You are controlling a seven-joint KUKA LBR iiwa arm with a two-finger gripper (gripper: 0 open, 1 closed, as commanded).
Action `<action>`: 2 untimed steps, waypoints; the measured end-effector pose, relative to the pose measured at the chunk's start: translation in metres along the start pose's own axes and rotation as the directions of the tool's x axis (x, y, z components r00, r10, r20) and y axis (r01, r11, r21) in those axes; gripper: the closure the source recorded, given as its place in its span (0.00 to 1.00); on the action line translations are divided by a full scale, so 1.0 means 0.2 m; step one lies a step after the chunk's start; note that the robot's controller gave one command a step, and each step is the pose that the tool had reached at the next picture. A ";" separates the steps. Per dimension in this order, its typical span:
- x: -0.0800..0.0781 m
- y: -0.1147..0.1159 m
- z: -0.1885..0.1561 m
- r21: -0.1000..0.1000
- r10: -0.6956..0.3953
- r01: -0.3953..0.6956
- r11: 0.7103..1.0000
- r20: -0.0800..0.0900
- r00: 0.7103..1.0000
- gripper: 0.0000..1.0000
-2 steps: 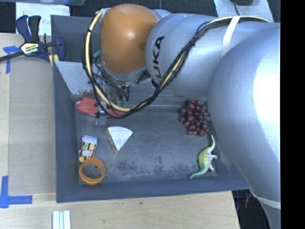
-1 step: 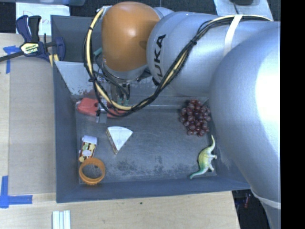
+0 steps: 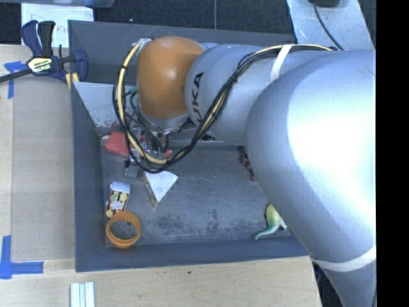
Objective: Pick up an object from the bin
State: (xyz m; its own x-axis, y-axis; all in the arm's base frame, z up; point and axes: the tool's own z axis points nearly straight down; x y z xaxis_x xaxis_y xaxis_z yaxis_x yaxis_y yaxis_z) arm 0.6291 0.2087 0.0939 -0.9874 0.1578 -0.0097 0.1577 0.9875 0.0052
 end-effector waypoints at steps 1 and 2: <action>0.02 0.04 -0.03 0.001 0.023 -0.023 1.000 -0.002 1.000 0.00; 0.02 0.03 -0.09 -0.001 0.062 -0.062 0.998 0.003 0.998 0.00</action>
Offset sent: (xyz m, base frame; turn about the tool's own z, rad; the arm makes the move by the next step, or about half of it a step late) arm -0.0049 0.0009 0.0061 0.1038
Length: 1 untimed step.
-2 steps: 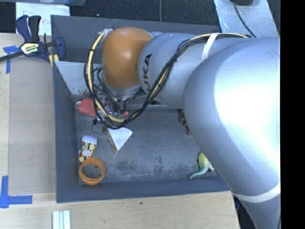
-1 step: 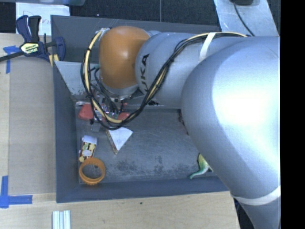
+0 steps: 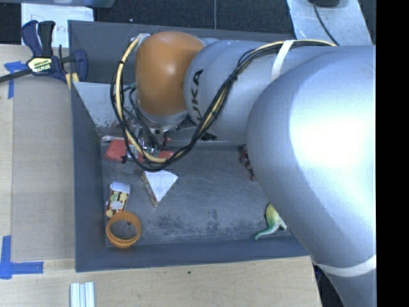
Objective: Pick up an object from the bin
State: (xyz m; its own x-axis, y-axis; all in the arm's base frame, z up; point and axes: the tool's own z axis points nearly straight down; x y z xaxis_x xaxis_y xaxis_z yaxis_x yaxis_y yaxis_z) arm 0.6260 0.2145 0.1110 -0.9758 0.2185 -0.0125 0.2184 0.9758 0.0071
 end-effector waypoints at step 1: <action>0.00 -0.06 0.21 0.001 0.103 -0.103 0.995 -0.006 0.995 0.00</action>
Offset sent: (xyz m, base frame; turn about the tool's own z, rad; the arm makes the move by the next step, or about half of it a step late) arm -0.0046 -0.0104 -0.0410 0.1851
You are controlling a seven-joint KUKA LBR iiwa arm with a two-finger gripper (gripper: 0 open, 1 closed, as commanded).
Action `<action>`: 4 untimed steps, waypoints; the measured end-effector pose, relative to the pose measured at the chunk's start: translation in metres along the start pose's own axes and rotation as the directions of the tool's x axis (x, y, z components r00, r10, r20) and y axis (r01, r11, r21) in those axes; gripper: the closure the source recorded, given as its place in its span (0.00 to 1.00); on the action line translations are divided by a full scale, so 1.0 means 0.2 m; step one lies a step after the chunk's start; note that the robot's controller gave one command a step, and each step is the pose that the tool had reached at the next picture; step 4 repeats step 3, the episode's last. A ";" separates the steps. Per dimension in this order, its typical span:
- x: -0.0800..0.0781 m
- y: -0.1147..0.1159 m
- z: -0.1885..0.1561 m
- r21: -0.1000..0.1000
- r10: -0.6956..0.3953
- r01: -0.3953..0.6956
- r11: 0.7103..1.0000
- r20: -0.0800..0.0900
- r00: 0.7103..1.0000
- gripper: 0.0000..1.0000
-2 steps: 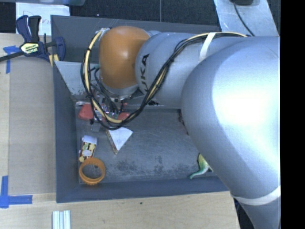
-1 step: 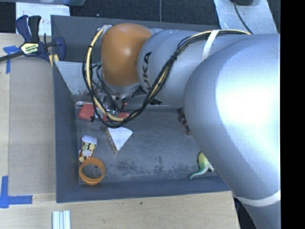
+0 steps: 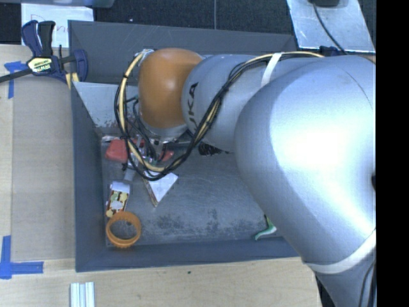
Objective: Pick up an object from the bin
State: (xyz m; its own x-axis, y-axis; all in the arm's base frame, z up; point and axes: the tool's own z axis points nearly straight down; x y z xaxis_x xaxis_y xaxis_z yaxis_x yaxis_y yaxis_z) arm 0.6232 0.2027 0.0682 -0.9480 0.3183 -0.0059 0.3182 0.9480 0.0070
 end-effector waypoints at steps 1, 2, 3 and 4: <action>0.00 0.00 -0.02 -0.005 0.072 -0.072 0.997 0.009 0.997 1.00; 0.00 0.00 -0.02 -0.005 0.079 -0.079 0.997 0.009 0.997 1.00; 0.02 -0.01 -0.17 0.002 0.081 -0.081 0.997 0.000 0.997 1.00; 0.02 -0.01 -0.17 0.002 0.081 -0.081 0.997 0.000 0.997 1.00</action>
Offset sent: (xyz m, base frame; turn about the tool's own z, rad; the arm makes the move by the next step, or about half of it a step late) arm 0.0000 0.0000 0.0000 0.0000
